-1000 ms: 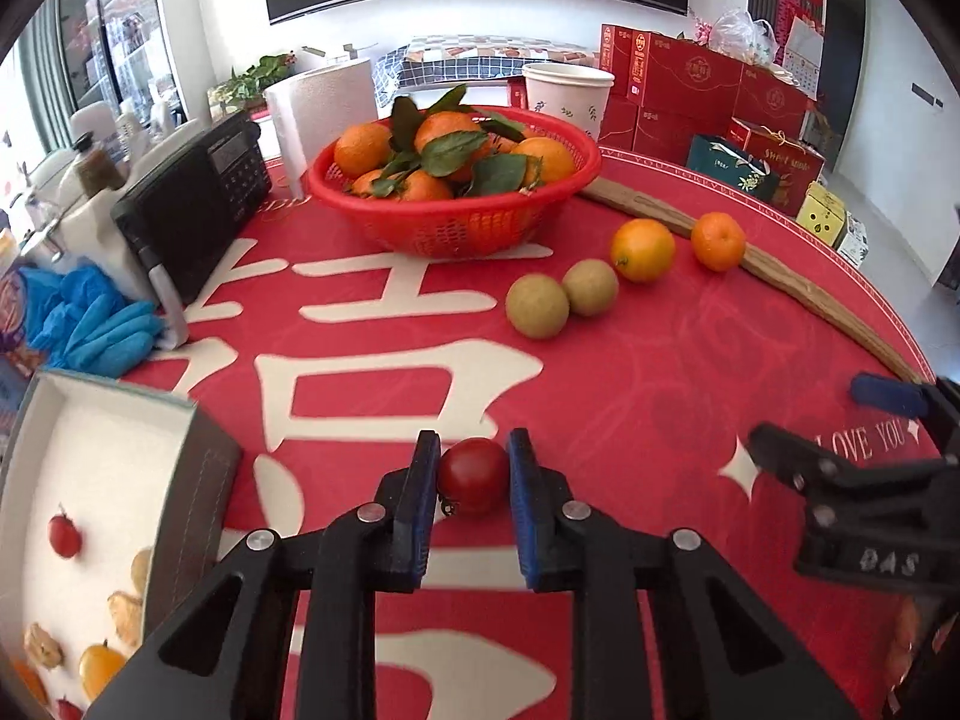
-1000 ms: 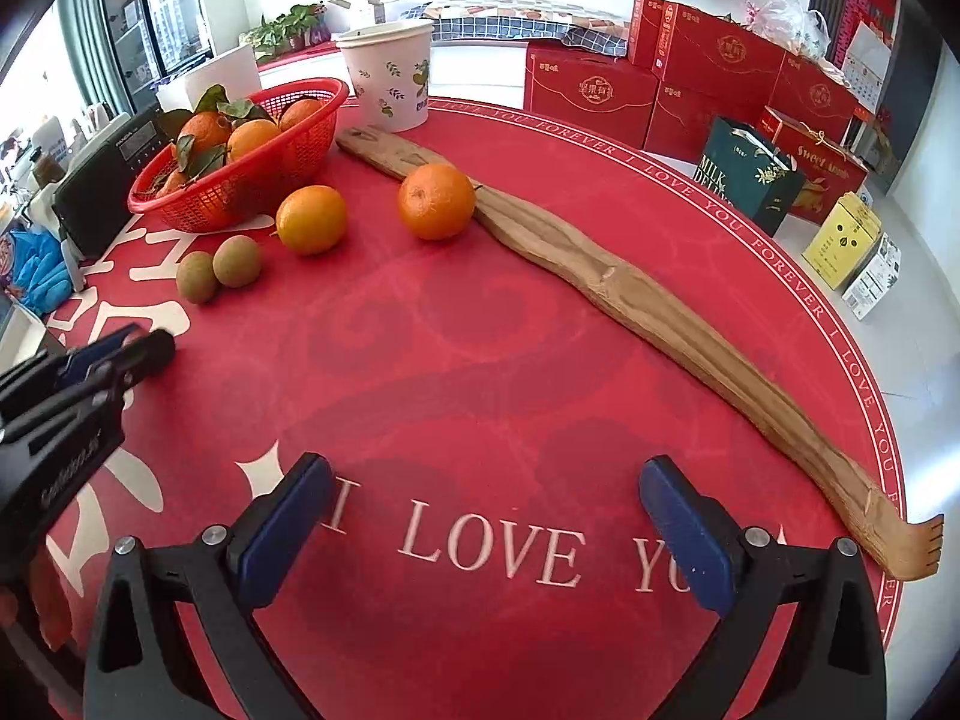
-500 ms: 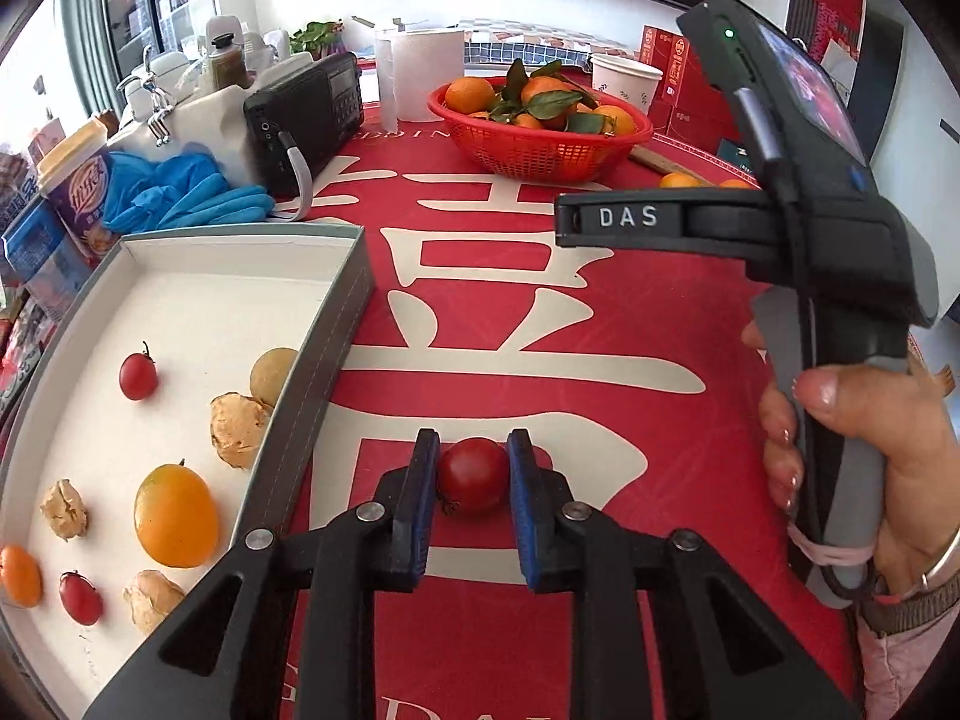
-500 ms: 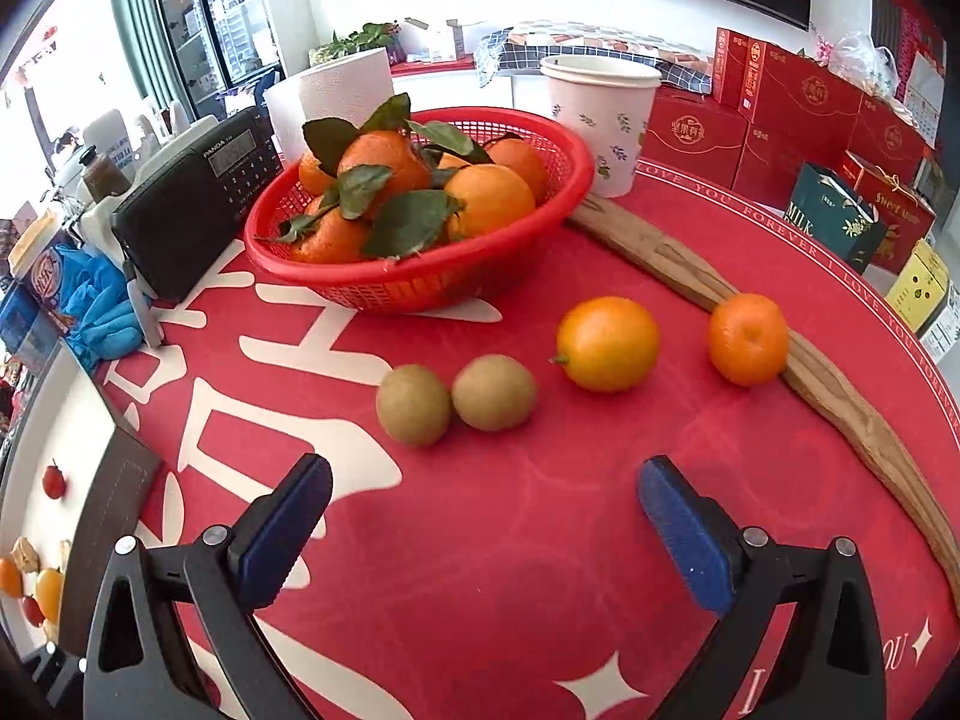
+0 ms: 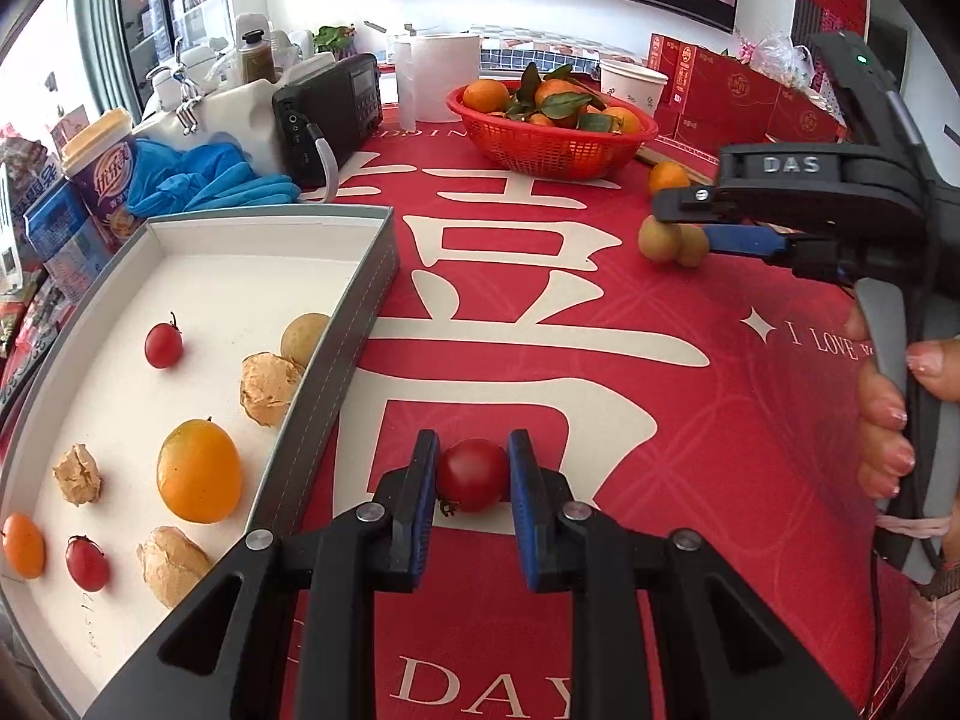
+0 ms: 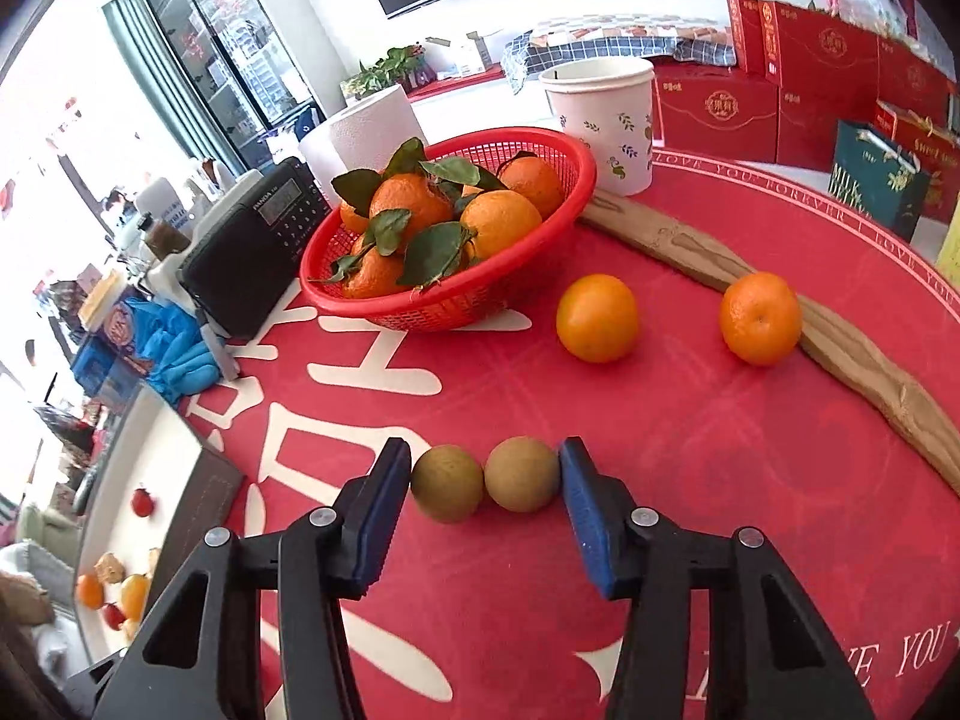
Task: Organize fruits
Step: 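Grasp a cherry tomato with the left tool while the right tool grasps a brown kiwi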
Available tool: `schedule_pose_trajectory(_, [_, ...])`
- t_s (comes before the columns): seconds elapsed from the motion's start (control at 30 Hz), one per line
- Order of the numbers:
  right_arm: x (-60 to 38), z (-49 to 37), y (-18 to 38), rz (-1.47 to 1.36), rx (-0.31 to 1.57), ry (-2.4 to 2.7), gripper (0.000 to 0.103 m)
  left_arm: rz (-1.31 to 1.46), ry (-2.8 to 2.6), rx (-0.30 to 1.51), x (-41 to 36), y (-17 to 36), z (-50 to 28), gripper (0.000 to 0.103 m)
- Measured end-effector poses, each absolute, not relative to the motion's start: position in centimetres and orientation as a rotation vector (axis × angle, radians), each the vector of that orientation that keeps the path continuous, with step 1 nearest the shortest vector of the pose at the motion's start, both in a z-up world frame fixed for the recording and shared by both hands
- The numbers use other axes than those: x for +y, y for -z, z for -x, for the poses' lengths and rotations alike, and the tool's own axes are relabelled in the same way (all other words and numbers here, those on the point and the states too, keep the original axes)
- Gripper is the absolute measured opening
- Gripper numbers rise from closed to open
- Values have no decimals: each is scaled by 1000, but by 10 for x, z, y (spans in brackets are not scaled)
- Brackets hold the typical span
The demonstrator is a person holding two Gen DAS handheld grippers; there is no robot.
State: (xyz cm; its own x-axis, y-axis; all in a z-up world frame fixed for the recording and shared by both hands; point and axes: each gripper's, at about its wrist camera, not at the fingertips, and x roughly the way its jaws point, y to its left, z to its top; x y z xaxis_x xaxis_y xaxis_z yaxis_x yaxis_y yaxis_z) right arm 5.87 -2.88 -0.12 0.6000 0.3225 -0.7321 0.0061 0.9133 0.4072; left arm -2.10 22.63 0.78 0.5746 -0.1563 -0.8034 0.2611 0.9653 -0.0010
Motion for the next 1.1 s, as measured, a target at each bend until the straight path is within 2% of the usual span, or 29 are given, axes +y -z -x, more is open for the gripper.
schedule_pose_trajectory(0.03, [-36,-54,0,-438,916,-212,46,-120,243,928,227,-8,21,25])
schedule_pose_trajectory(0.07, [-43,-50,0,-475,922,-227,36,-121,242,927,227,-8,23,25])
schedule_pose_trajectory(0.23, [-59,-40,1,-496,946,-197,35,-132,230,917,225,-8,26,25])
schedule_pose_trajectory(0.3, [-58,-39,1,-455,944,-161,40,-132,228,917,225,-7,27,25])
schedule_pose_trajectory(0.33, [-58,-40,1,-456,946,-155,52,-131,228,918,225,-7,27,25])
schedule_pose_trajectory(0.37, [-60,-40,2,-461,945,-160,54,-132,229,919,225,-8,27,25])
schedule_pose_trajectory(0.77, [-10,-65,3,-351,933,-237,54,-129,233,923,226,-7,26,25])
schedule_pose_trajectory(0.8, [-6,-67,3,-346,929,-241,53,-131,233,921,226,-7,26,25])
schedule_pose_trajectory(0.83, [-4,-67,3,-356,923,-255,42,-132,232,920,226,-7,26,25])
schedule_pose_trajectory(0.87, [-3,-67,2,-367,926,-263,35,-131,232,921,226,-7,26,25])
schedule_pose_trajectory(0.9, [-1,-67,2,-351,935,-241,24,-130,231,921,226,-7,26,25])
schedule_pose_trajectory(1.1, [1,-64,5,-282,972,-257,26,-132,226,918,225,-7,27,25])
